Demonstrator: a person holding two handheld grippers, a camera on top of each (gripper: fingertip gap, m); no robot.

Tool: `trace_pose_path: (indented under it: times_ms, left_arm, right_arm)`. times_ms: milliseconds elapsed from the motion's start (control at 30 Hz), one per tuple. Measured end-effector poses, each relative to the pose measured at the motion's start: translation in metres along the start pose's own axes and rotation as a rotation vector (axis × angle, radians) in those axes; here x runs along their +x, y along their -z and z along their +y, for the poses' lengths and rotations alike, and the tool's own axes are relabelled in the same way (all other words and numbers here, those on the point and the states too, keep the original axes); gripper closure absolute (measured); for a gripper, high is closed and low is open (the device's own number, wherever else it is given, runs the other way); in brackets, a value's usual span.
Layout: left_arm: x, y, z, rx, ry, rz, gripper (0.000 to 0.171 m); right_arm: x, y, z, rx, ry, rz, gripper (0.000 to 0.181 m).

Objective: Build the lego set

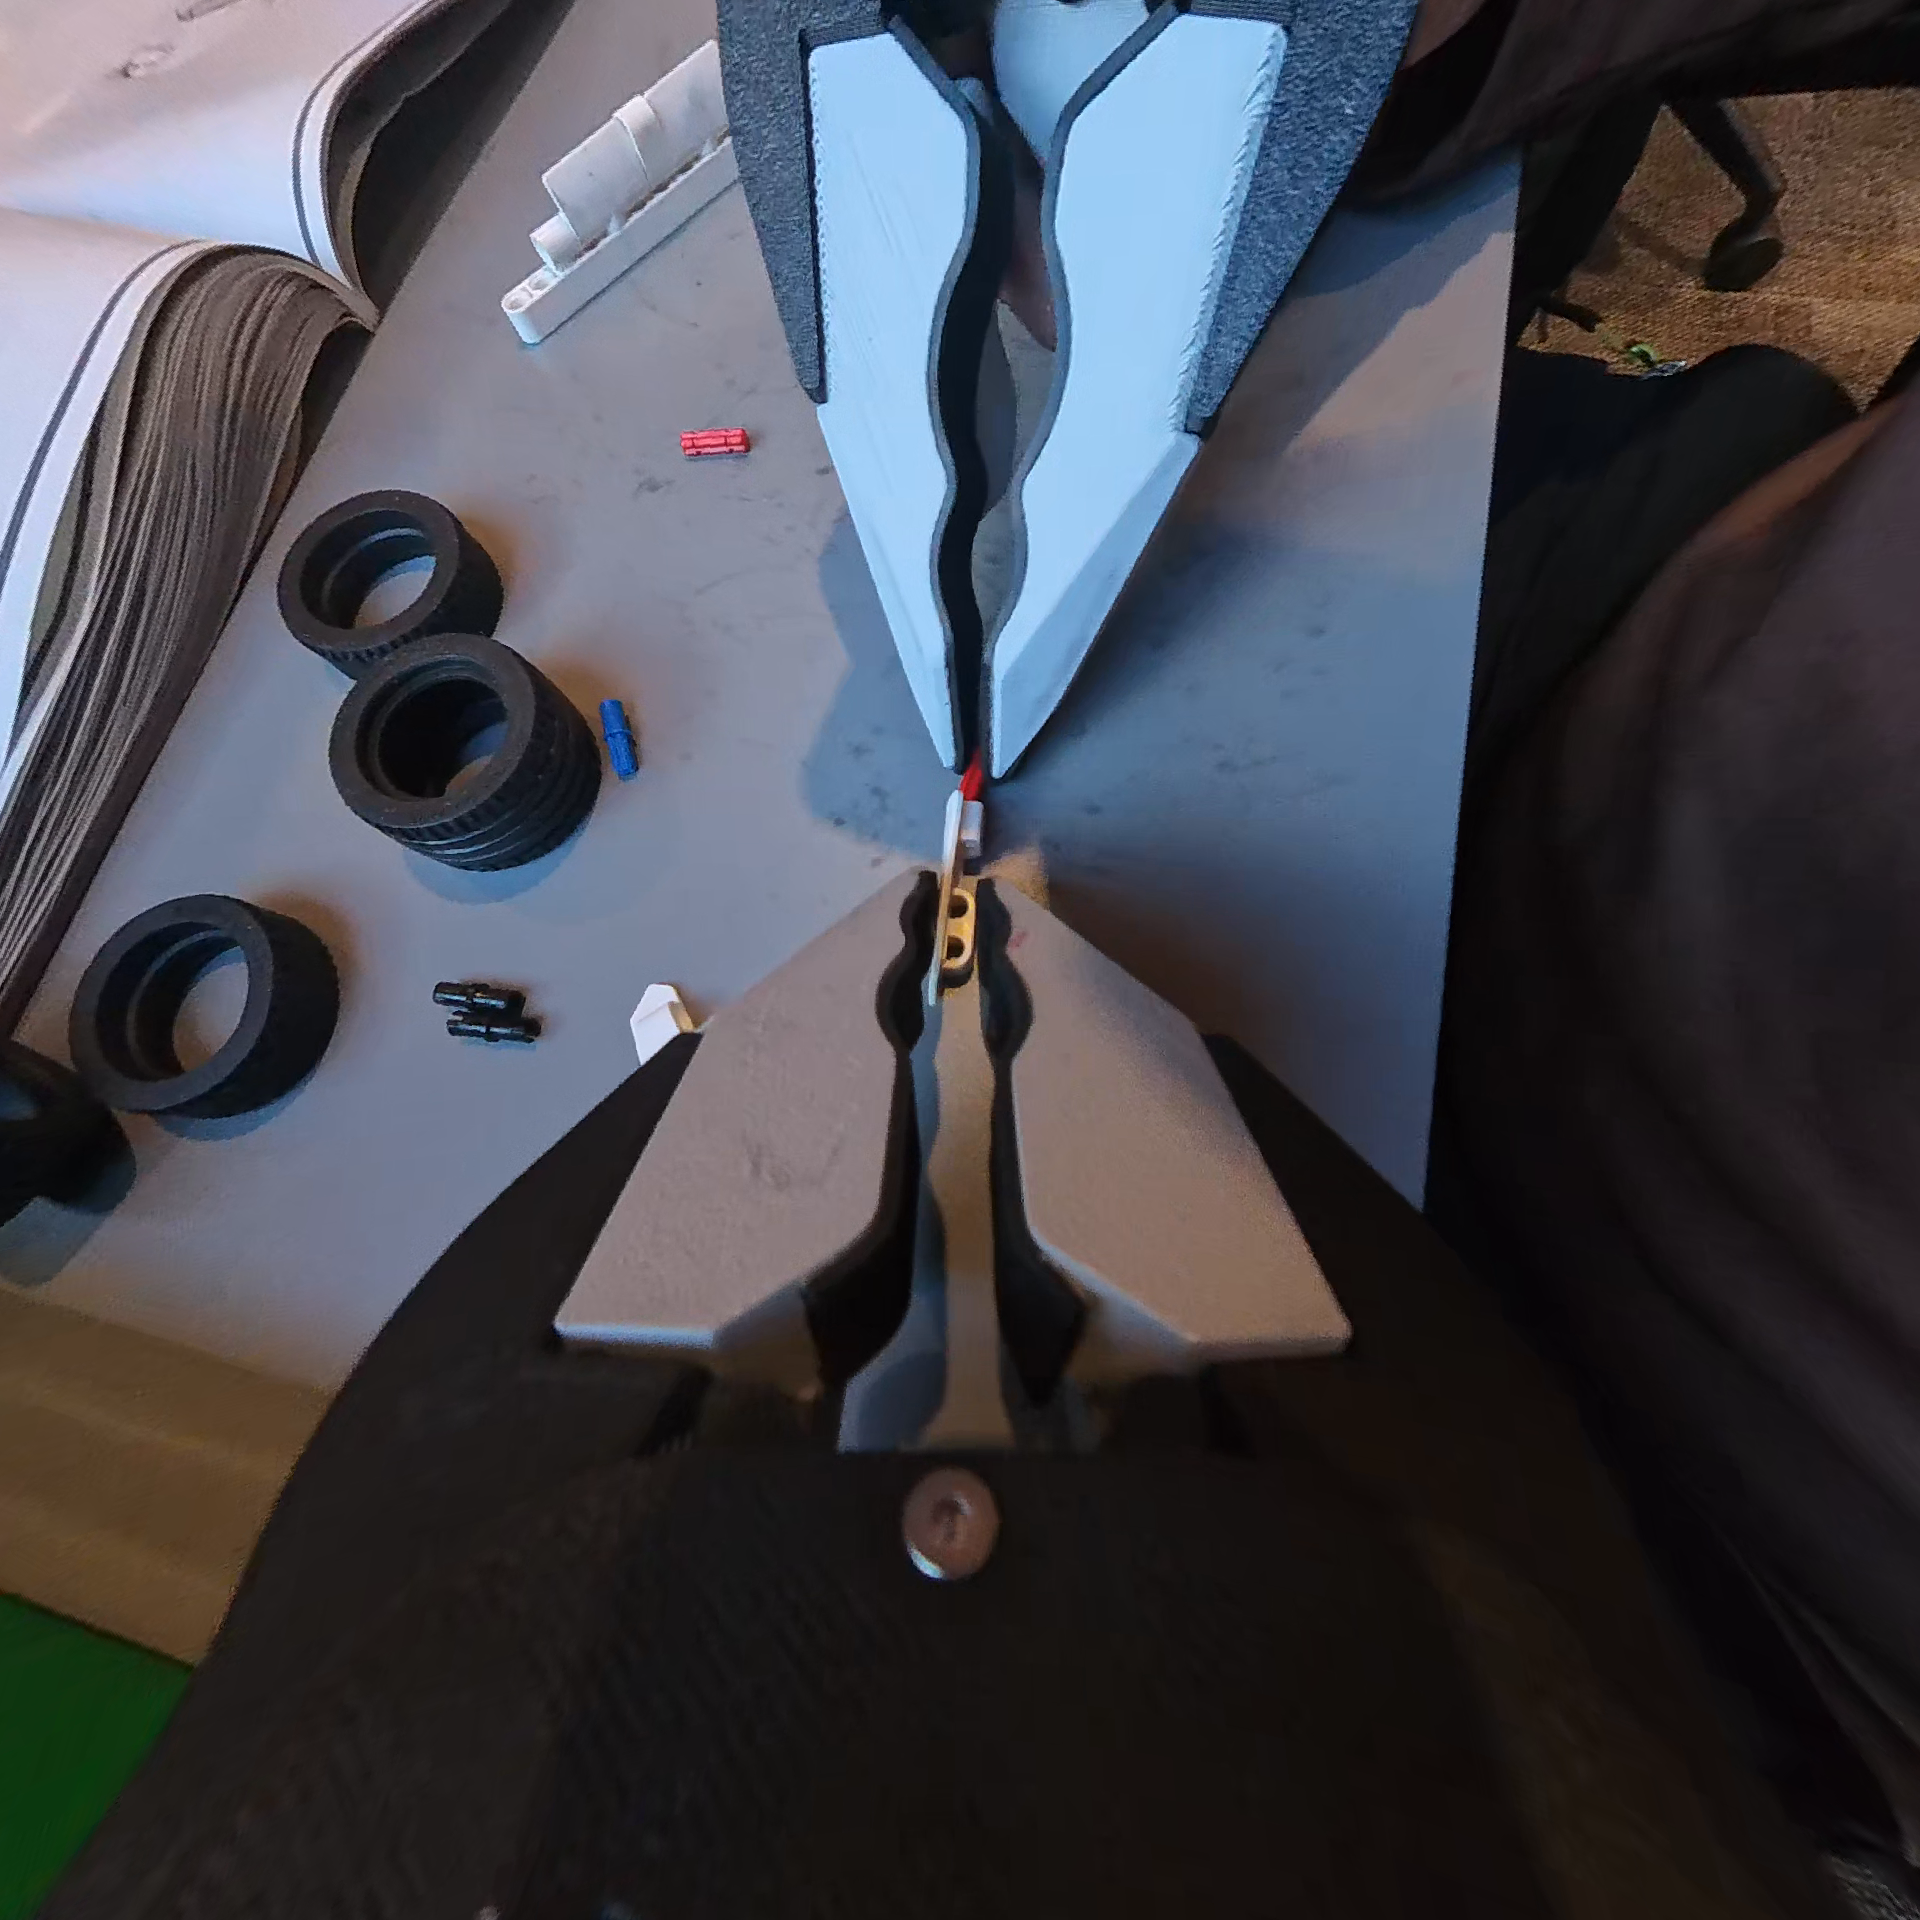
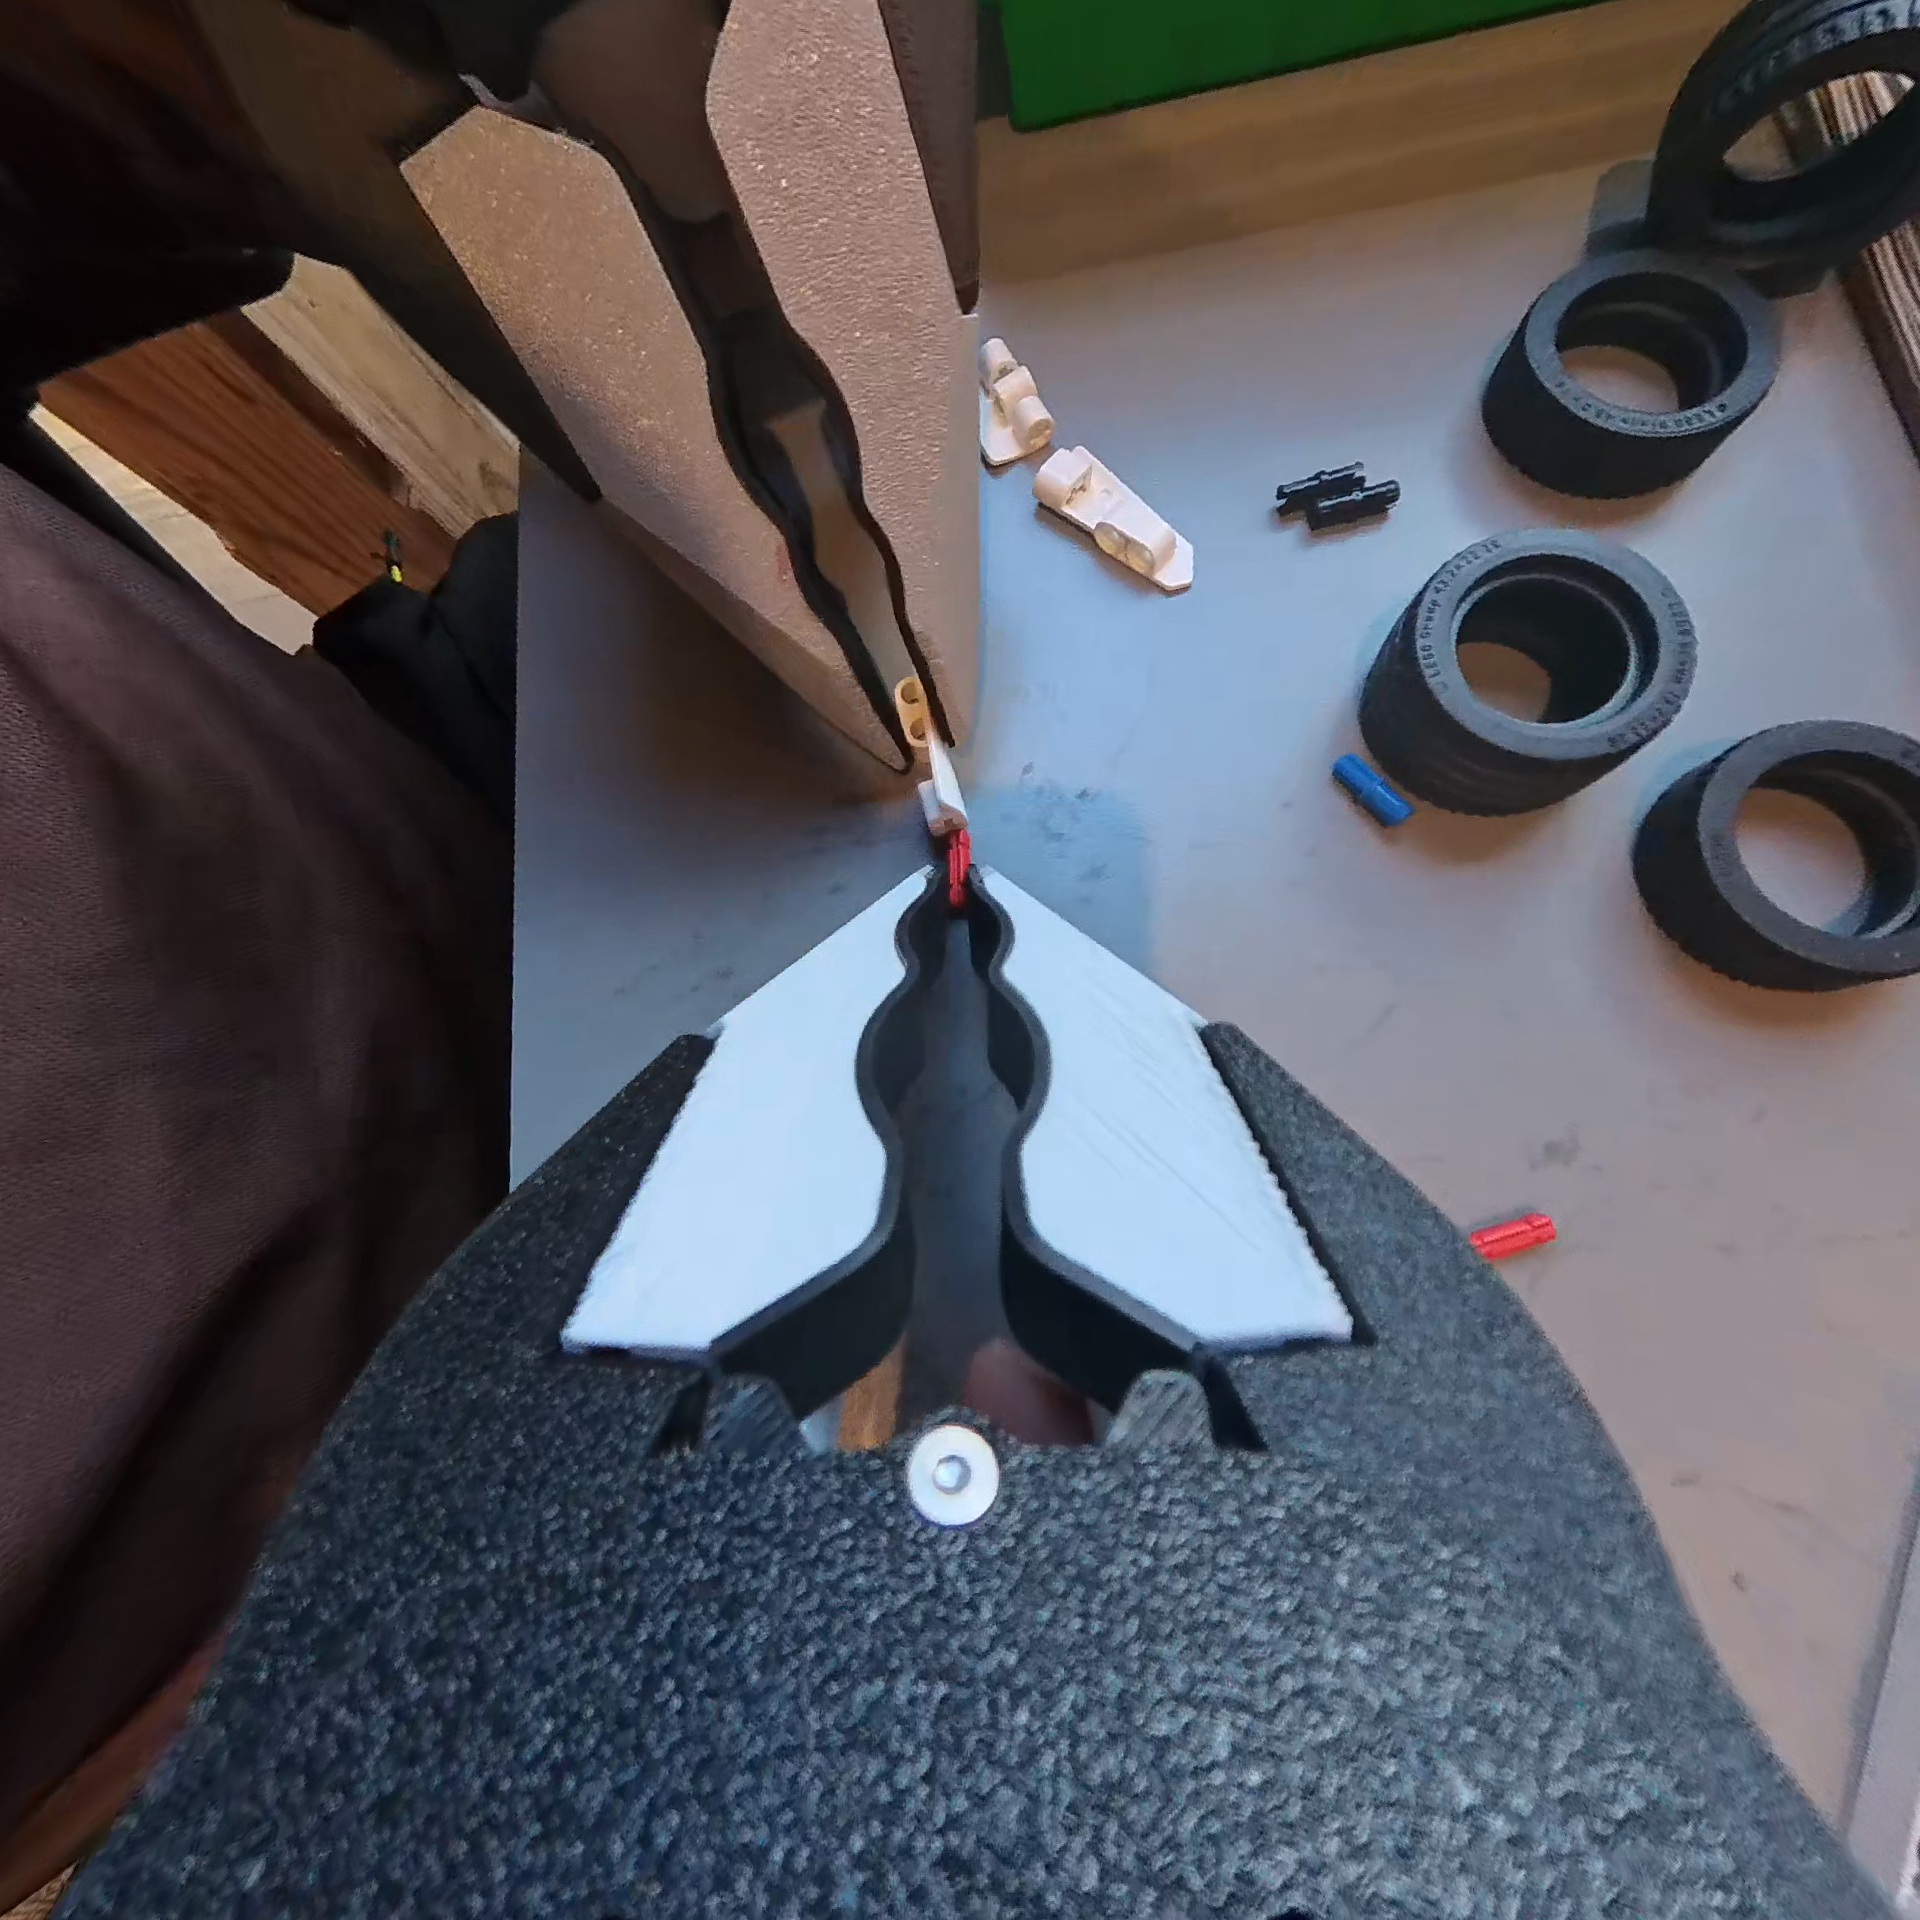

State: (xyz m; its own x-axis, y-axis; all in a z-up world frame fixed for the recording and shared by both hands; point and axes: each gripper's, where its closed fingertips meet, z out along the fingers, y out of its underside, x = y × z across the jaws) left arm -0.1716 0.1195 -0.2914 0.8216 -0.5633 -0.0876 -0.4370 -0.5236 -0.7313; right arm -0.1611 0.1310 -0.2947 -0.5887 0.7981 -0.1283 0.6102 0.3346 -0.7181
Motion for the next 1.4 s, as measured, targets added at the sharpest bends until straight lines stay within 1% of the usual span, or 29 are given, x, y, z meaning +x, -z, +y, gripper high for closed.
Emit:
trace_pose_path:
  times_ms: [333, 500, 700, 867, 1033, 1200, 1300, 1400]
  left_arm:
    - [0.0, -0.001, -0.001, -0.005, -0.001, 0.01, 0.168]
    - [0.001, -0.005, 0.0, -0.028, 0.002, 0.033, 0.168]
    - [0.001, -0.007, -0.002, -0.04, 0.038, 0.06, 0.168]
    - [0.004, -0.01, -0.005, -0.047, 0.035, 0.078, 0.169]
    - [0.004, -0.01, -0.005, -0.034, 0.089, 0.118, 0.169]
    - [0.007, -0.011, -0.006, -0.044, 0.075, 0.147, 0.169]
    - [0.007, -0.011, -0.006, -0.054, 0.046, 0.146, 0.169]
    - [0.007, -0.011, -0.006, -0.049, 0.048, 0.162, 0.169]
  right_arm:
    - [0.0, 0.001, -0.001, 0.009, 0.034, 0.01, 0.178]
    - [-0.001, 0.002, 0.0, 0.007, 0.058, 0.013, 0.178]
    - [0.0, 0.003, 0.001, 0.011, 0.089, 0.026, 0.178]
    - [-0.002, 0.004, 0.0, 0.017, 0.125, 0.038, 0.178]
    - [-0.002, 0.006, 0.001, 0.022, 0.167, 0.06, 0.178]
    - [-0.001, 0.005, 0.004, 0.004, 0.264, 0.094, 0.178]
    - [-0.002, 0.005, 0.004, 0.005, 0.258, 0.084, 0.178]
    - [-0.002, 0.005, 0.004, 0.008, 0.265, 0.085, 0.178]
